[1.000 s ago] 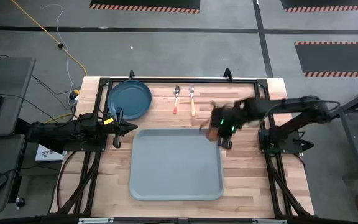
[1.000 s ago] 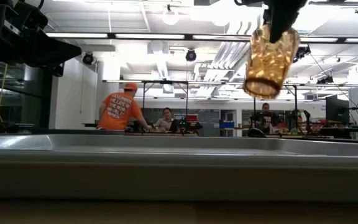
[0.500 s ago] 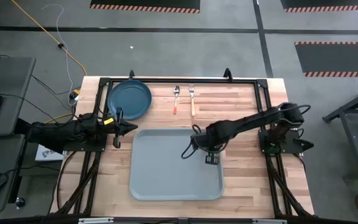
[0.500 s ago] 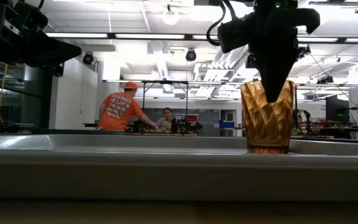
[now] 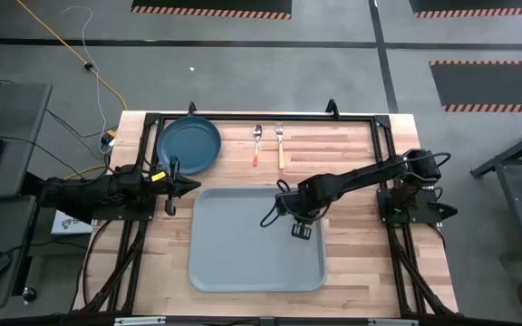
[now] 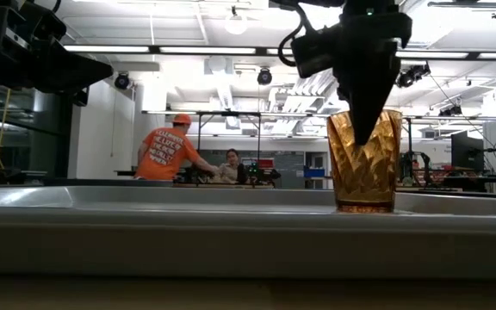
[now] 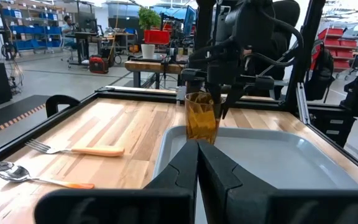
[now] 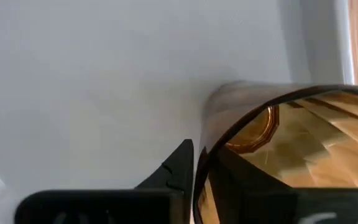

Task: Pick and place plate/cup/fork/spoon on tray
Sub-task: Put the brown glass on the gray serving tray

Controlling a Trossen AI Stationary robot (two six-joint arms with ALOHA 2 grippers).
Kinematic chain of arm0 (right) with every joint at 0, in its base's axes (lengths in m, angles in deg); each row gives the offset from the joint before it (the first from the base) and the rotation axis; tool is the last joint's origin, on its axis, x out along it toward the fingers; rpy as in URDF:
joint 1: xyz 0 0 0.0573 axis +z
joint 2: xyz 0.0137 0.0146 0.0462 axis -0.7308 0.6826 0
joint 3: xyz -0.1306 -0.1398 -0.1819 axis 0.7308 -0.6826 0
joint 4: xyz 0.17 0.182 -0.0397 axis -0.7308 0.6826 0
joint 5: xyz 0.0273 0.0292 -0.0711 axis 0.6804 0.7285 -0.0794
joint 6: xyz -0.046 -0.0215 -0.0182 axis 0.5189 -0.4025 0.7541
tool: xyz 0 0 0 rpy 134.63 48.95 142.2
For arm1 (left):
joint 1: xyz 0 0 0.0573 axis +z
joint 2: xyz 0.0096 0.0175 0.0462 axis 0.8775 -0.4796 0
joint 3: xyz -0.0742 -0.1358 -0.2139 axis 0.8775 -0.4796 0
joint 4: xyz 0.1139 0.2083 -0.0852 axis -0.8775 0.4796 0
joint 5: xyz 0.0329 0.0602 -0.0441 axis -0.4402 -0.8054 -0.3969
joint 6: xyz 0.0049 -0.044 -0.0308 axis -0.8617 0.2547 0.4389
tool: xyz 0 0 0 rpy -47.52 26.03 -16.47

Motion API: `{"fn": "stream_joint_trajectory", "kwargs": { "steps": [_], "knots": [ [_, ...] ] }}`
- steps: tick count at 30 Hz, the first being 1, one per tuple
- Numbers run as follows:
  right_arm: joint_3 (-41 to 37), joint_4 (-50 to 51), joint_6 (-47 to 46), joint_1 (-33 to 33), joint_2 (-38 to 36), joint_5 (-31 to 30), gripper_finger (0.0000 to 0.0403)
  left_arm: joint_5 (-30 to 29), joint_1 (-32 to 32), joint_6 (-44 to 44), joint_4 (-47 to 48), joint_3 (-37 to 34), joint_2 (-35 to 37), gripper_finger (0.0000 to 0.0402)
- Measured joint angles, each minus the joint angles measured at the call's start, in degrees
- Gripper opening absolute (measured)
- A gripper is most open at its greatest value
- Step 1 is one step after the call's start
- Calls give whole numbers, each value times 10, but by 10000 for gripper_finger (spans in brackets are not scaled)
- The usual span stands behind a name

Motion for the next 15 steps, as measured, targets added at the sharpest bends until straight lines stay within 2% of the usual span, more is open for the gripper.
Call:
{"fn": "stream_joint_trajectory", "kwargs": {
  "steps": [8, 15],
  "knots": [
    [10, 7, -21, -12, 0, 20, 92, 0, 0, 0, 0, 0, 0, 1],
    [83, 42, 15, -12, -1, 51, 158, 0, 0, 0, 0, 0, 0, 1]
  ]
}}
